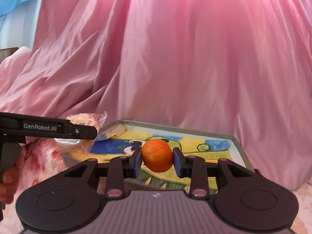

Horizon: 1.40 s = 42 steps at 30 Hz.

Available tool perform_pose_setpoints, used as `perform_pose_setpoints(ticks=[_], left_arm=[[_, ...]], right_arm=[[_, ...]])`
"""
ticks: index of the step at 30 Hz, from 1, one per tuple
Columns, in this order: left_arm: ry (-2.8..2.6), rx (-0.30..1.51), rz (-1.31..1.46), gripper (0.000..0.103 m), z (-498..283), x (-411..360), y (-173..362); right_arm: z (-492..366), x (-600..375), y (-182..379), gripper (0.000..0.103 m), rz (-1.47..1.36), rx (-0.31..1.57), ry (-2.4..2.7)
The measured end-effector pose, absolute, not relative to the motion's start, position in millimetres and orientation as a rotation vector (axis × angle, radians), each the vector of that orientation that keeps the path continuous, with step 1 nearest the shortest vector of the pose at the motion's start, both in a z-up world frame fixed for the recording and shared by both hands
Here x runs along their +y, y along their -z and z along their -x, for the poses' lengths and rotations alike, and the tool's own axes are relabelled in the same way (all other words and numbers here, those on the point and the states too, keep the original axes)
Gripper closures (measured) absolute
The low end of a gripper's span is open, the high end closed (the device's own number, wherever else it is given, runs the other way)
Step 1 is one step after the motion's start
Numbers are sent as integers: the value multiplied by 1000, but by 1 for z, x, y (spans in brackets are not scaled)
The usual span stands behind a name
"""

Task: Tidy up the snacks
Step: 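Carry rice cake and orange into the grey tray and open both tools, then withdraw both tools from the tray back over the snacks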

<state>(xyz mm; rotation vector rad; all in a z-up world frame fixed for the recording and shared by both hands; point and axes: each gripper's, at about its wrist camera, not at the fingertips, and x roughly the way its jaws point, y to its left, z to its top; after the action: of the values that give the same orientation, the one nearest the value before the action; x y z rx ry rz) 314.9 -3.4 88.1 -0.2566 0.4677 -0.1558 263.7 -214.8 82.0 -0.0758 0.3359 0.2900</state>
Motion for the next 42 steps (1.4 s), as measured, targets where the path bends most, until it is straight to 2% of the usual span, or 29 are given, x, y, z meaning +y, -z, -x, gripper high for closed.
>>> perform_pose_setpoints(ticks=[13, 14, 15, 19, 22, 23, 24, 30, 33, 42], left_arm=[[159, 580, 230, 33, -348, -18, -64], [160, 587, 231, 29, -349, -17, -61], [154, 599, 231, 23, -348, -17, -60], [136, 596, 244, 15, -343, -14, -60], [136, 563, 246, 9, -332, -12, -64], [133, 549, 245, 3, -327, -11, -67], [127, 528, 244, 1, -320, -10, -69], [127, 444, 245, 1, -282, 0, -82], [124, 405, 247, 1, -258, 6, -87], [131, 343, 207, 1, -176, 12, -82]], right_arm=[[-300, -222, -49, 65, 19, 419, -256], [-301, -222, -49, 64, 16, 421, -254], [-301, -223, -49, 63, 11, 420, -250], [-298, -223, -51, 42, 4, 407, -242], [-289, -225, -54, 31, 2, 389, -240], [-285, -227, -55, 28, -2, 382, -240], [-281, -229, -57, 22, -7, 373, -238], [-248, -237, -71, 4, -29, 295, -232], [-230, -242, -77, 0, -47, 258, -228], [-165, -246, -81, 0, -7, 168, -221]])
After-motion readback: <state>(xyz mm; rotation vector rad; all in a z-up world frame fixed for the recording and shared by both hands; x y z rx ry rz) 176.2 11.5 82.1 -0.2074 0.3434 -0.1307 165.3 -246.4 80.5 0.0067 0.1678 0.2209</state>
